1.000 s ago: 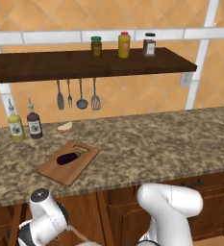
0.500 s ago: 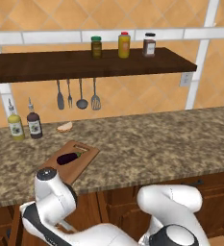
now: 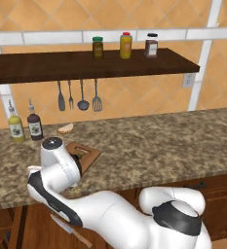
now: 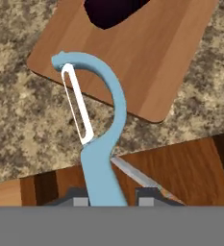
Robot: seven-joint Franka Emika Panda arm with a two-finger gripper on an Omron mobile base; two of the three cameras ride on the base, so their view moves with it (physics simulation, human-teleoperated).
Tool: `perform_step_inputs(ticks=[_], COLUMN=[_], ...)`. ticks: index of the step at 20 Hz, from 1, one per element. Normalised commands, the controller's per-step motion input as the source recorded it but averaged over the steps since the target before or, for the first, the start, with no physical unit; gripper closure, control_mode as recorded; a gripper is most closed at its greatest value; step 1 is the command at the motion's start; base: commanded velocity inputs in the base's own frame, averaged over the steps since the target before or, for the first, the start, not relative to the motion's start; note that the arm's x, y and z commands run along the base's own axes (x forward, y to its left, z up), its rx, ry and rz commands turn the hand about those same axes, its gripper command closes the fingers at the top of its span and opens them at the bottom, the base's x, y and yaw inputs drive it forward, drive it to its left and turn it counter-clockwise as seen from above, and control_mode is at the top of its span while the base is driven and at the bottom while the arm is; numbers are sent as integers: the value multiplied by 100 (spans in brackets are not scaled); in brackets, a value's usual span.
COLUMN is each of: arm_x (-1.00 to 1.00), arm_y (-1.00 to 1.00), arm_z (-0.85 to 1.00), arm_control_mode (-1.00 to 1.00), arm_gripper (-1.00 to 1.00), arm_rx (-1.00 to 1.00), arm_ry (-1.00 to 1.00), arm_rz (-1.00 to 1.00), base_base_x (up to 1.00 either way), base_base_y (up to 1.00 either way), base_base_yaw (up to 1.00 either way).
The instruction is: Place the appropriate cutting tool for cutting the eggplant skin on the cutting board.
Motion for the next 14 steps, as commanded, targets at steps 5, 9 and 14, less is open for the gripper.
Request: perform_step_inputs(ticks=[5,9,14], arm_x=[94,36,30], arm_y=[-5,-1,-3], arm_z=[-2,-39,-27], arm_control_mode=[-100,-100,-100], arm_gripper=[100,100,100], arm_rx=[0,0,0], arm_ry=[0,0,0], arm_rz=[-38,-33,-26], base_base_x=[0,0,0], base_base_y=[0,0,0], base_base_yaw=[0,0,0])
